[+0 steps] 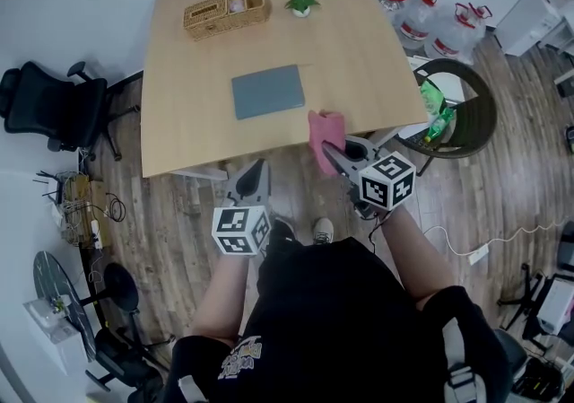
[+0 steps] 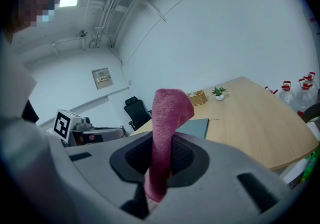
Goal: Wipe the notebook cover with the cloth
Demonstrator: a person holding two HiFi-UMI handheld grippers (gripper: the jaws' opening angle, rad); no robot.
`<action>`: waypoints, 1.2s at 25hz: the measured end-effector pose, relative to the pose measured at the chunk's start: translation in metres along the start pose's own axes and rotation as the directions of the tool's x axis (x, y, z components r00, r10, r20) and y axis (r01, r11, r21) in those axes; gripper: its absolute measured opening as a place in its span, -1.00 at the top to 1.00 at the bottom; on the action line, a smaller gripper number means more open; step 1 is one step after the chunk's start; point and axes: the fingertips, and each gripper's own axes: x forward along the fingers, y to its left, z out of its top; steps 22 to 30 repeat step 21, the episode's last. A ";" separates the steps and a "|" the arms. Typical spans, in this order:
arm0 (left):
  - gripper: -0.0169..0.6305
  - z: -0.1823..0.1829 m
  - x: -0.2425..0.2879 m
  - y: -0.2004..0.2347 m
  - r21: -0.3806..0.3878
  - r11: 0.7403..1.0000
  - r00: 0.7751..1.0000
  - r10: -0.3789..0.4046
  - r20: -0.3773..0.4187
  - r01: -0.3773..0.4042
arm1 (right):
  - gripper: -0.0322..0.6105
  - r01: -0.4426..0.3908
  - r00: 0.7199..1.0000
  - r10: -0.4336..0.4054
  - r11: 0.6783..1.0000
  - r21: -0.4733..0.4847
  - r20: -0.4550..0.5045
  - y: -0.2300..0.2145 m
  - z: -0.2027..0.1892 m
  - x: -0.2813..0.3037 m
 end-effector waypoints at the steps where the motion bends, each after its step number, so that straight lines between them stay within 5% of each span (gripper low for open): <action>1: 0.92 0.000 0.000 0.000 0.001 1.000 1.000 -0.002 0.001 0.002 | 0.71 0.001 1.000 -0.001 1.000 -0.002 0.002 0.000 0.000 -0.001; 30: 0.93 0.001 -0.018 -0.015 0.012 1.000 1.000 0.008 0.030 -0.008 | 0.71 -0.013 1.000 0.013 1.000 -0.023 0.007 0.014 -0.004 -0.017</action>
